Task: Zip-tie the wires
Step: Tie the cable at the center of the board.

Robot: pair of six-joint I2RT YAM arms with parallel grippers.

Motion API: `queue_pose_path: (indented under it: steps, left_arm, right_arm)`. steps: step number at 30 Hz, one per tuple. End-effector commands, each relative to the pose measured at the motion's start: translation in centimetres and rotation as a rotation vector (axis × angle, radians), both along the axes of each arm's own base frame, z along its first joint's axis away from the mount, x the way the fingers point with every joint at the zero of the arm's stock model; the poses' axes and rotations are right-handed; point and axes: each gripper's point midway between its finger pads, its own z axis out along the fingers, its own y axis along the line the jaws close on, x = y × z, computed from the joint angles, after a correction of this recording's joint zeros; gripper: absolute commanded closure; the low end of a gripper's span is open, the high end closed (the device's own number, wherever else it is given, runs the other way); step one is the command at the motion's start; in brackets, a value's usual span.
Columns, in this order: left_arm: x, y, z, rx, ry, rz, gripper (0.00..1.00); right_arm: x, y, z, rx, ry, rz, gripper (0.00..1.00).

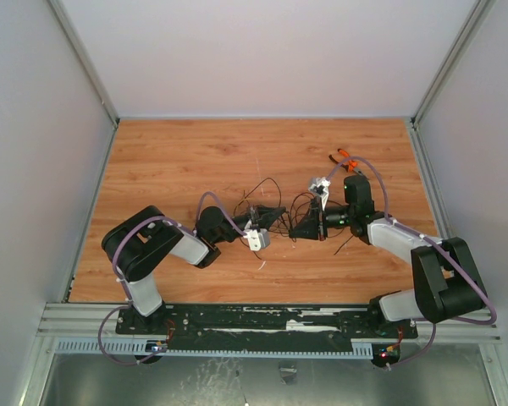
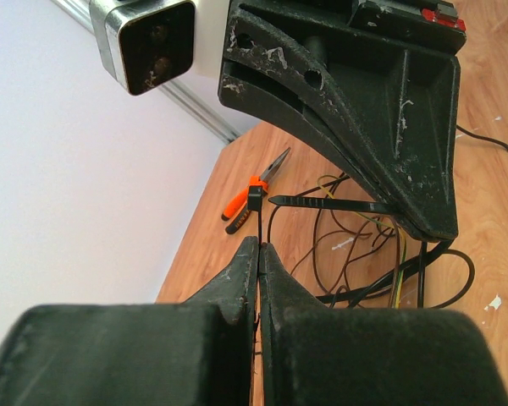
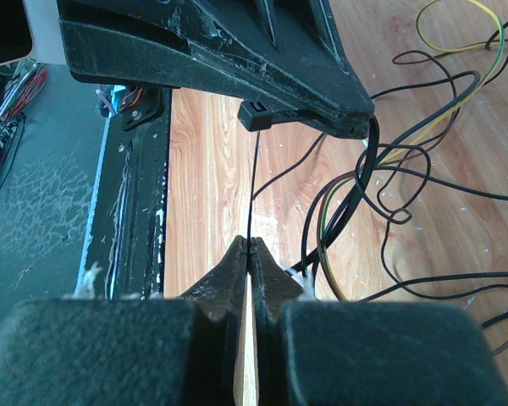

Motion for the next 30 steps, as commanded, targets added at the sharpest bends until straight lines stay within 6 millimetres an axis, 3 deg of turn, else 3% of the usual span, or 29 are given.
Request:
queue_pose_path:
  steps: [1, 19, 30]
  left_arm:
    - [-0.25, -0.18, 0.47, -0.022, -0.026, -0.002, 1.00]
    - [-0.42, -0.22, 0.17, -0.016, -0.027, -0.003, 1.00]
    - [-0.32, -0.22, 0.23, -0.025, -0.015, 0.001, 1.00]
  right_arm:
    - [0.49, -0.01, 1.01, 0.017, -0.032, -0.004, 1.00]
    - [0.61, 0.04, 1.41, 0.024, -0.040, 0.000, 1.00]
    - [-0.13, -0.28, 0.46, 0.010, -0.018, 0.001, 1.00]
